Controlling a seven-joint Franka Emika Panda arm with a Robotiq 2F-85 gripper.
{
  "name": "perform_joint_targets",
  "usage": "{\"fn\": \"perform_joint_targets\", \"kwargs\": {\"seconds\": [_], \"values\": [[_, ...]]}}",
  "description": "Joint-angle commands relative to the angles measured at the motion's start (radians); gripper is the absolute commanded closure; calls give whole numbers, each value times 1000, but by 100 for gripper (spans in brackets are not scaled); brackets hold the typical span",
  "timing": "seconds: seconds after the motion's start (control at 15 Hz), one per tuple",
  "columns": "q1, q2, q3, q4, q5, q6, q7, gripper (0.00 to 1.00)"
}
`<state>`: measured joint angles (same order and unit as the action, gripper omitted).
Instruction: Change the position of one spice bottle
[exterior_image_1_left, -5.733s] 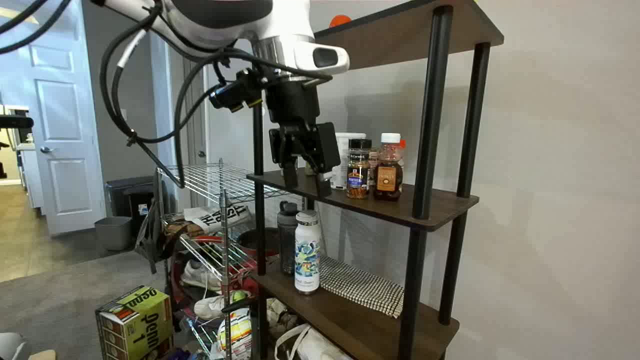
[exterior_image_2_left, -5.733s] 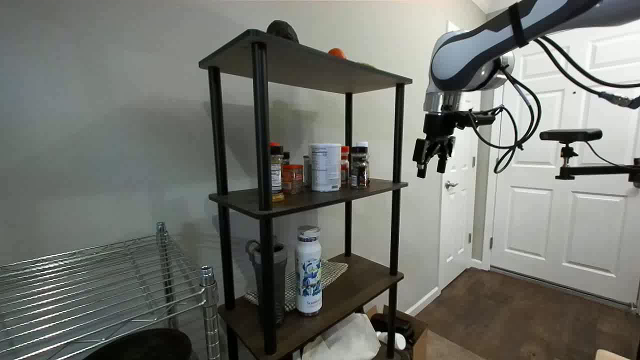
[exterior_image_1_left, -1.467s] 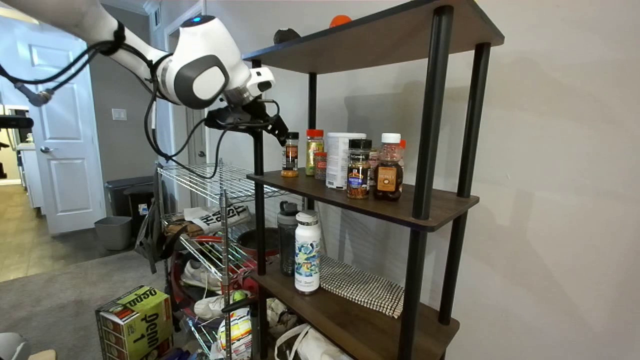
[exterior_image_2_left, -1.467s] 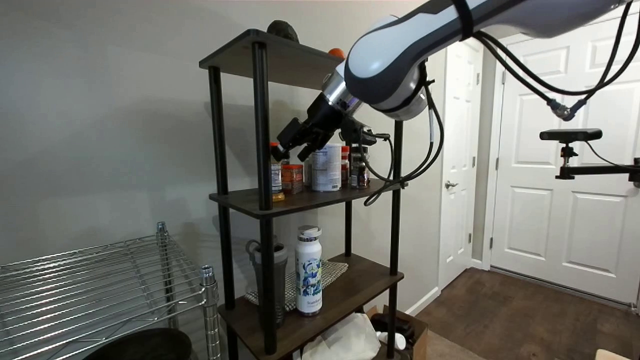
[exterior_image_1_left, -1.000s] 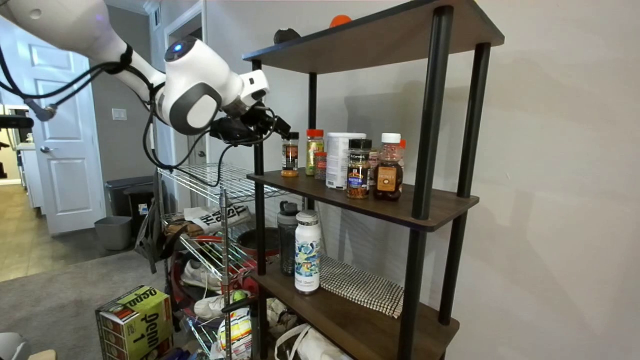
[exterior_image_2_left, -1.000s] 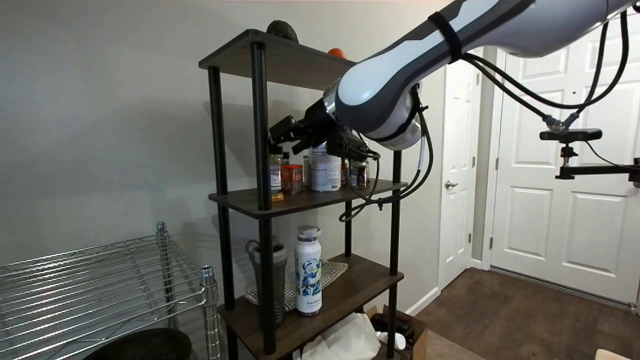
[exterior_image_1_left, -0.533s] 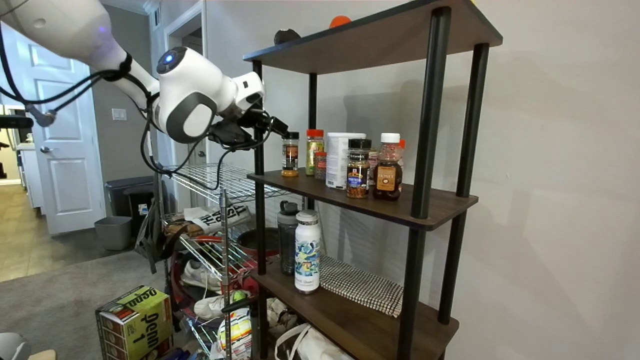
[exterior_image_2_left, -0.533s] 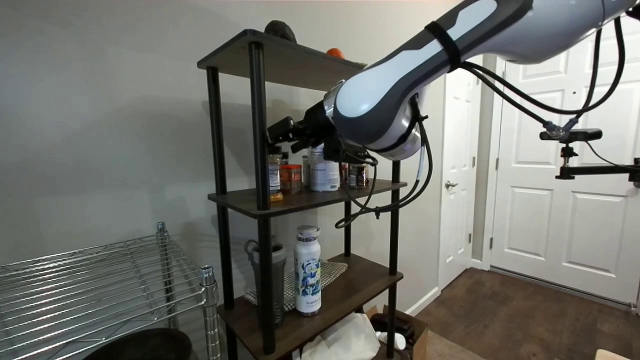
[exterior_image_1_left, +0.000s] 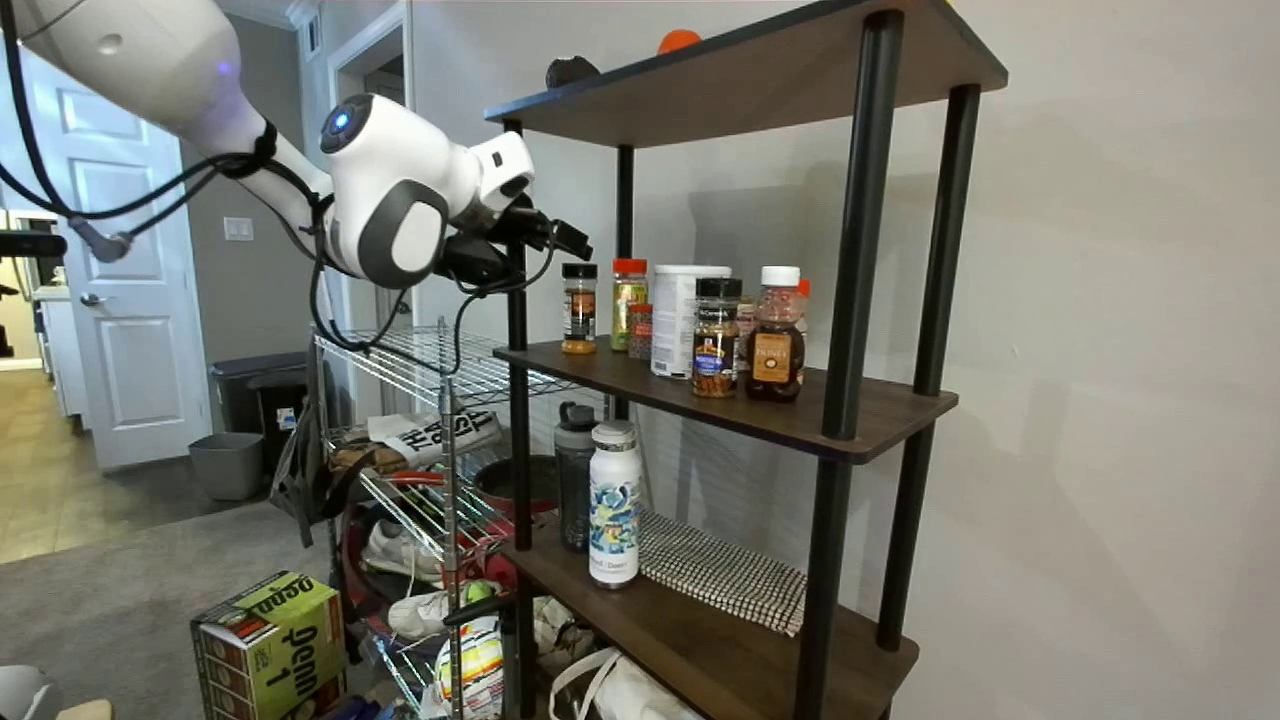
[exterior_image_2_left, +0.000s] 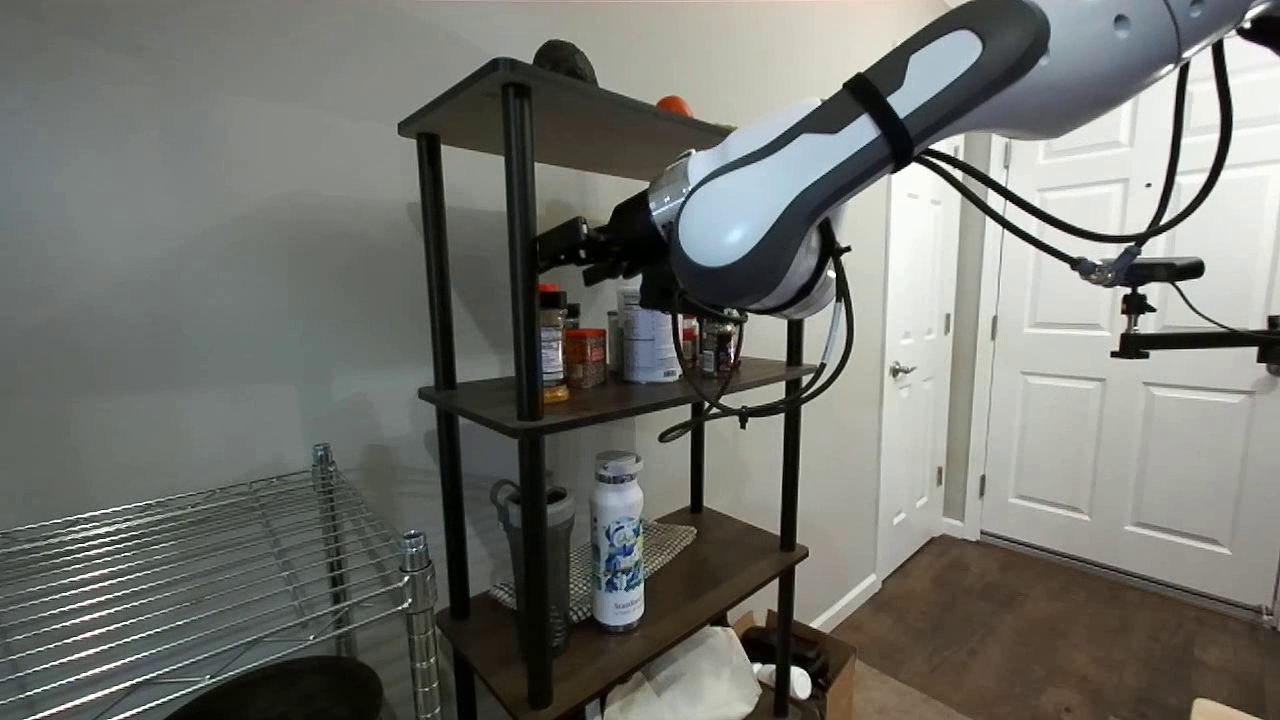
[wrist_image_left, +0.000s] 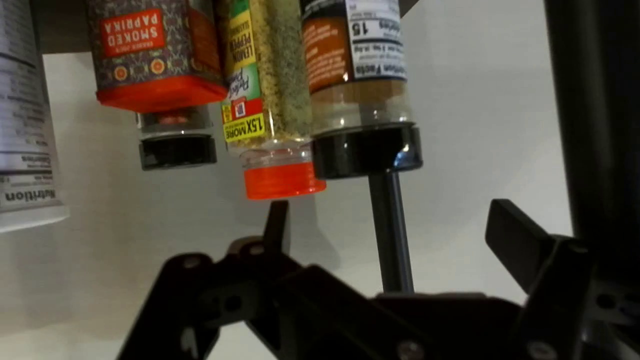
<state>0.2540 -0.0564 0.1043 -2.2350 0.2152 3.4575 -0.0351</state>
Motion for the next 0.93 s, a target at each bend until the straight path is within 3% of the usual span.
{"fn": "perform_joint_targets", "kwargs": {"seconds": [0.0,0.87], "values": [[-45,18,20,46,-44,-3,56,0],[-56,60,33,20,-46,-8,72,0]]}}
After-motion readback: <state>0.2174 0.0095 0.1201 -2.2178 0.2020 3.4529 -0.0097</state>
